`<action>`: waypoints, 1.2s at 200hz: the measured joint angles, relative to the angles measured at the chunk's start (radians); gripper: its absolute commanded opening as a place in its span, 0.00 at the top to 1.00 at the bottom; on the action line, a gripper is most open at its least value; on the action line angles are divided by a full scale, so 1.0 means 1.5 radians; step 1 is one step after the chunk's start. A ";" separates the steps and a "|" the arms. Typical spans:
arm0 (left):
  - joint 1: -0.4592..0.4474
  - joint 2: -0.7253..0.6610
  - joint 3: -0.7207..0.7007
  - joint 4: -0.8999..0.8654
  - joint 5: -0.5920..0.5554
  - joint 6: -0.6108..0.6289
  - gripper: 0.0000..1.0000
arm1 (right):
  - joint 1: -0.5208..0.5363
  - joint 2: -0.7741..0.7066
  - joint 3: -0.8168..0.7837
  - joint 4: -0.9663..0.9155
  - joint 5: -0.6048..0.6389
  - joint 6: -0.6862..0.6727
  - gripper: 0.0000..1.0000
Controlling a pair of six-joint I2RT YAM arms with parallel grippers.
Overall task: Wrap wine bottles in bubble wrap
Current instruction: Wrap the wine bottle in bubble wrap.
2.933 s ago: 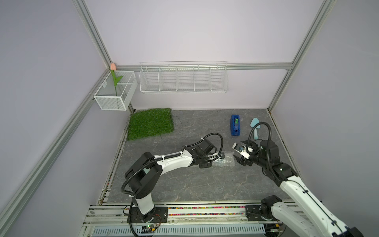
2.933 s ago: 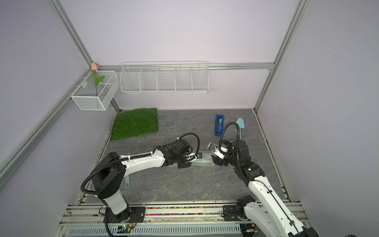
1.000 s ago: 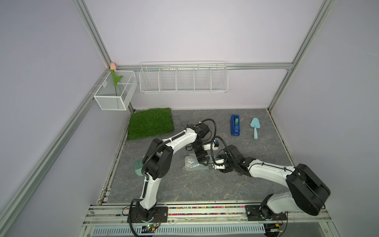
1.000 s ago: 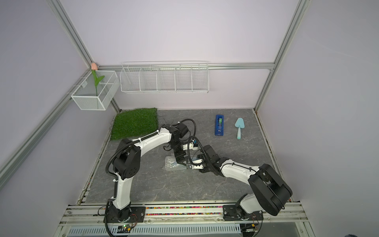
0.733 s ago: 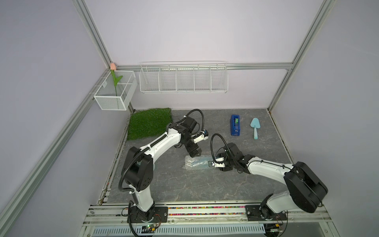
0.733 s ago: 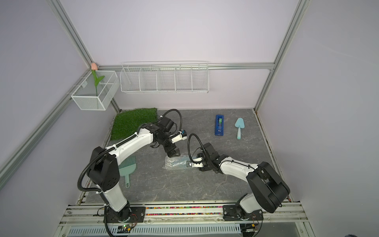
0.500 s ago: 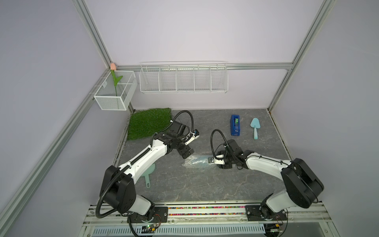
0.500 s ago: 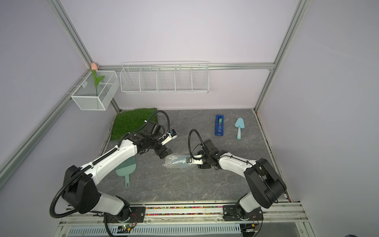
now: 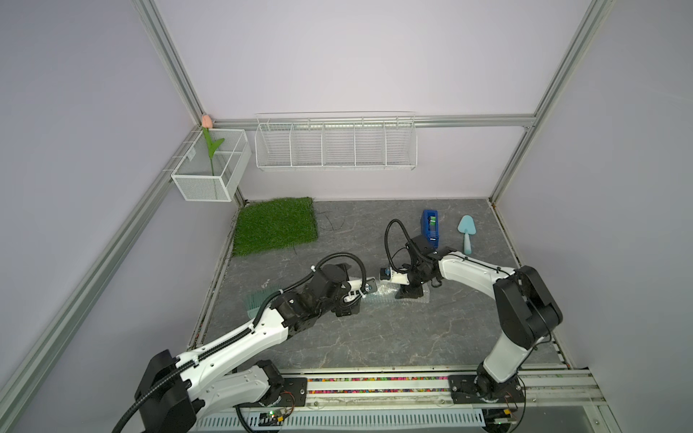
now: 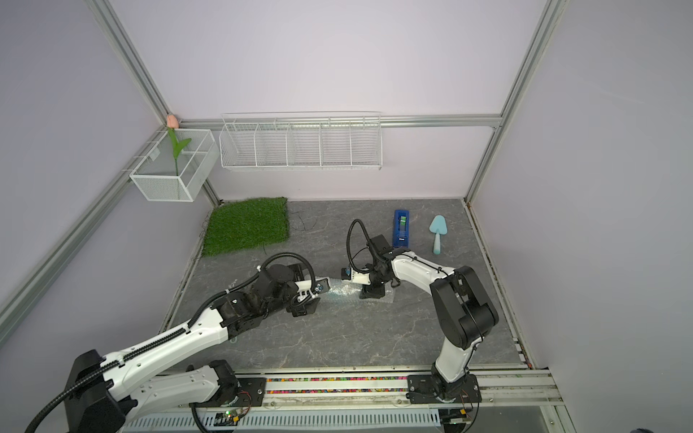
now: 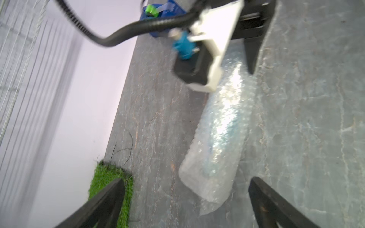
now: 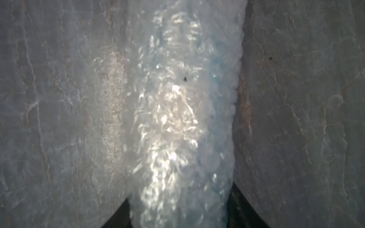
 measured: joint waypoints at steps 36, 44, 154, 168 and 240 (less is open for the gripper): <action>-0.054 0.112 -0.030 0.093 -0.024 0.051 0.00 | -0.011 0.028 0.036 -0.049 -0.026 0.000 0.93; -0.060 0.138 -0.031 0.116 -0.028 0.062 0.00 | -0.013 0.034 0.043 -0.058 -0.031 0.000 0.93; -0.082 0.398 0.011 0.364 -0.107 0.132 0.06 | -0.027 0.073 0.091 -0.136 -0.067 -0.008 0.93; -0.082 0.420 0.029 0.371 -0.115 0.131 0.11 | -0.028 0.073 0.091 -0.138 -0.069 -0.005 0.93; -0.075 0.446 0.083 0.279 -0.091 0.076 0.35 | -0.037 0.062 0.071 -0.116 -0.082 0.031 0.28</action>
